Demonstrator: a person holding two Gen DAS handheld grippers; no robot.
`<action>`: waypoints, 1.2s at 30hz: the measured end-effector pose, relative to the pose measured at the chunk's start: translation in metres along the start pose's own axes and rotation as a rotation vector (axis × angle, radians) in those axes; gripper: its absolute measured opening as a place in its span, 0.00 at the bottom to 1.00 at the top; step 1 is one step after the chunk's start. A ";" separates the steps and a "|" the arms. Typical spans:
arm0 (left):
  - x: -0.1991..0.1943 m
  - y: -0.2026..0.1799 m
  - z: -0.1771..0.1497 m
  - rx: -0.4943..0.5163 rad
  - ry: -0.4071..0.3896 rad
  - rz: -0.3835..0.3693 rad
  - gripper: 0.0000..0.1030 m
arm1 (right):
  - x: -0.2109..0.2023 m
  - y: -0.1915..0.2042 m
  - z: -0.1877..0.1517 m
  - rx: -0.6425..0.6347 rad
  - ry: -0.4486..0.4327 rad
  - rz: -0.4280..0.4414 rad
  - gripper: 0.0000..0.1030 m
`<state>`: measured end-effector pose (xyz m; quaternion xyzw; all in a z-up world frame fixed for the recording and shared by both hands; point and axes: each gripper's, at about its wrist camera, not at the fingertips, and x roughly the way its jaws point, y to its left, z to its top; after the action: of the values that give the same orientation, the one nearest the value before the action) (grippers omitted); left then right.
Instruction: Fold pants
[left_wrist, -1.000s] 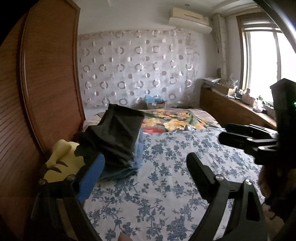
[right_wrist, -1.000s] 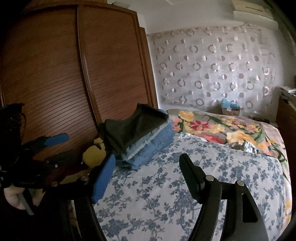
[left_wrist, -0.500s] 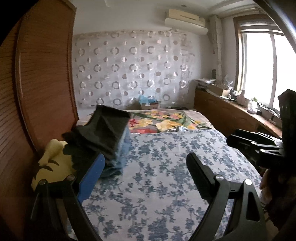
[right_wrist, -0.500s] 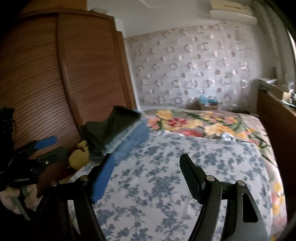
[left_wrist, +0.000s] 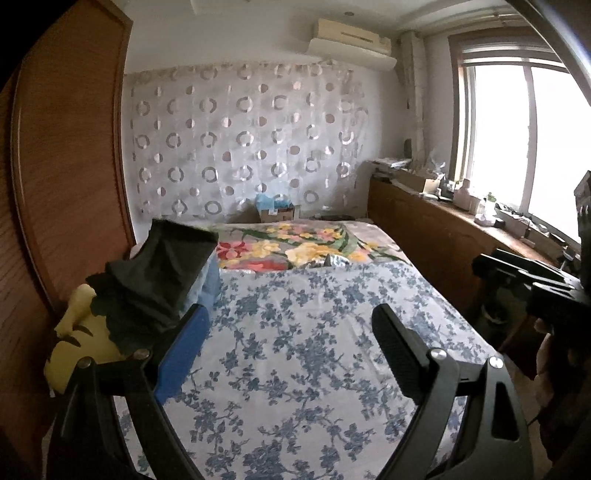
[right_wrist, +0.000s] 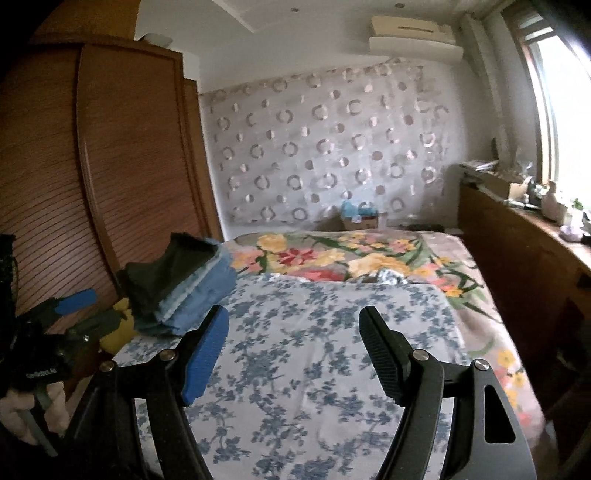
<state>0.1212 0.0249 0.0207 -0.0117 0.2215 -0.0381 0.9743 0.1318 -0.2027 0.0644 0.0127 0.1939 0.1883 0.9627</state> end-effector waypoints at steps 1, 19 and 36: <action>-0.003 -0.002 0.003 0.001 -0.009 0.000 0.88 | -0.004 0.001 0.001 0.001 -0.009 -0.010 0.73; -0.050 -0.011 0.028 0.010 -0.101 0.044 0.88 | -0.030 0.033 -0.019 -0.033 -0.122 -0.087 0.73; -0.051 -0.010 0.026 0.006 -0.102 0.058 0.88 | -0.033 0.023 -0.019 -0.030 -0.119 -0.090 0.73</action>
<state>0.0859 0.0196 0.0662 -0.0043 0.1715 -0.0101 0.9851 0.0883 -0.1944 0.0611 0.0007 0.1338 0.1468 0.9801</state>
